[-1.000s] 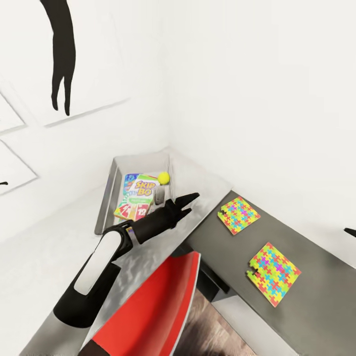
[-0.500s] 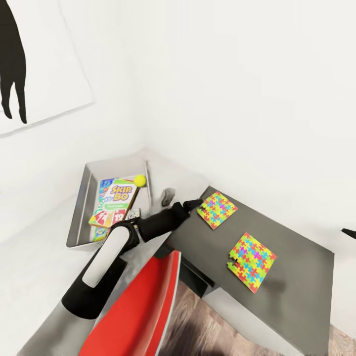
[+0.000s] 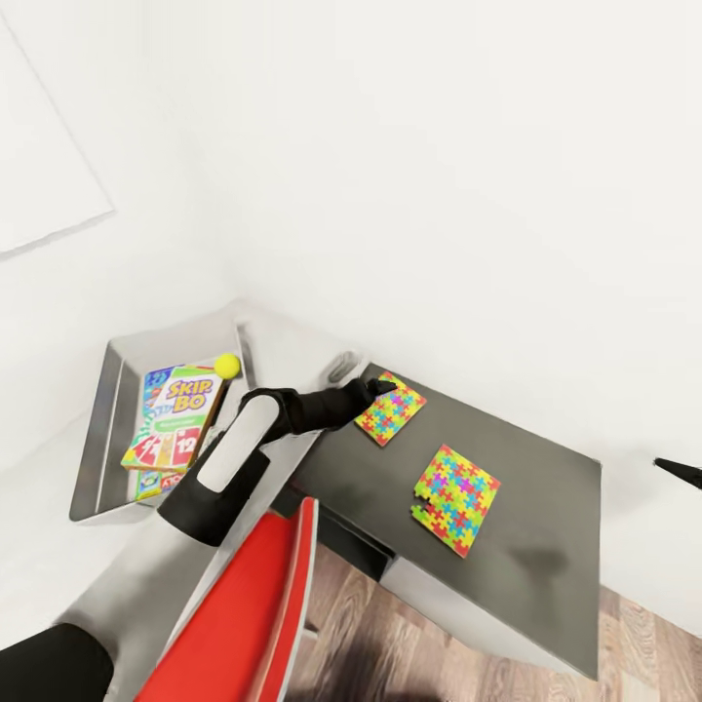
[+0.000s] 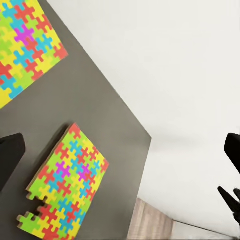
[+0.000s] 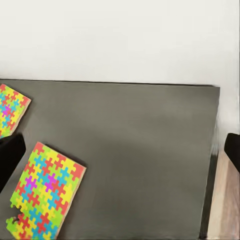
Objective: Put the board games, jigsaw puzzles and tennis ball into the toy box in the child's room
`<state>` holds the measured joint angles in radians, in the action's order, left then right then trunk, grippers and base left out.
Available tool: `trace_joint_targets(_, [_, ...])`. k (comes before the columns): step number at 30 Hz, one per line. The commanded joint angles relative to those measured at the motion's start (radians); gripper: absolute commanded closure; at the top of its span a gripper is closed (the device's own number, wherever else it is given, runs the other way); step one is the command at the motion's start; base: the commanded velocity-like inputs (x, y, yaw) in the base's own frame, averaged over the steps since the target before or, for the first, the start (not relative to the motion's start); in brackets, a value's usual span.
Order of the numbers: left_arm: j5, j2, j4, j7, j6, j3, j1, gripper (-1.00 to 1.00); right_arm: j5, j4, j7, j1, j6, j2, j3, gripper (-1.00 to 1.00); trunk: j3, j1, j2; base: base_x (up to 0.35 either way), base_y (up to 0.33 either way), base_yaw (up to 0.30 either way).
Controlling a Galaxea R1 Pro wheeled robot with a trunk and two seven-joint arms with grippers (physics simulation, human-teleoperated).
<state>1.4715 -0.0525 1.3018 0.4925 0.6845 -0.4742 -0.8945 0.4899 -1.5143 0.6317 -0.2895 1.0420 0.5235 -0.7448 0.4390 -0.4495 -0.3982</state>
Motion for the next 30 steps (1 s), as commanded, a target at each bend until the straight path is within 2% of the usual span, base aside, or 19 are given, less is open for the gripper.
trace_joint_targets(1, [0.009,-0.004,-0.026,0.016,0.014,-0.001,-0.023,-1.00,-0.005,0.011,0.008,-0.003,0.005,0.000,0.009,-1.00,0.001,0.000,-0.002,0.000,0.000,-0.280])
trace_joint_targets(5, [0.006,-0.011,-0.111,0.029,0.042,-0.003,-0.082,-1.00,-0.004,0.044,0.009,-0.006,0.005,0.000,0.038,-1.00,0.000,0.000,-0.002,0.000,0.000,-0.280])
trace_joint_targets(6, [0.006,-0.011,-0.111,0.029,0.042,-0.003,-0.082,-1.00,-0.004,0.044,0.009,-0.006,0.005,0.000,0.038,-1.00,0.000,0.000,-0.002,0.000,0.000,-0.280])
trace_joint_targets(8, [0.005,-0.014,-0.169,0.038,0.054,-0.004,-0.113,-1.00,-0.003,0.062,0.009,-0.009,0.005,-0.001,0.053,-1.00,-0.001,0.000,-0.002,0.000,0.000,-0.280])
trace_joint_targets(17, [-0.002,-0.015,-0.315,0.067,0.071,-0.006,-0.185,-1.00,-0.001,0.089,0.010,-0.013,0.005,-0.004,0.075,-1.00,-0.004,0.000,-0.002,0.000,0.000,-0.280])
trace_joint_targets(26, [-0.015,-0.018,-0.369,0.078,0.076,-0.015,-0.212,-1.00,-0.001,0.095,0.010,-0.014,0.005,-0.006,0.079,-1.00,-0.006,0.000,-0.002,0.000,0.000,-0.238])
trace_joint_targets(30, [-0.019,-0.022,-0.386,0.082,0.077,-0.038,-0.217,-1.00,-0.001,0.098,0.010,-0.013,0.005,-0.008,0.080,-1.00,-0.006,0.000,-0.002,0.000,0.000,-0.114])
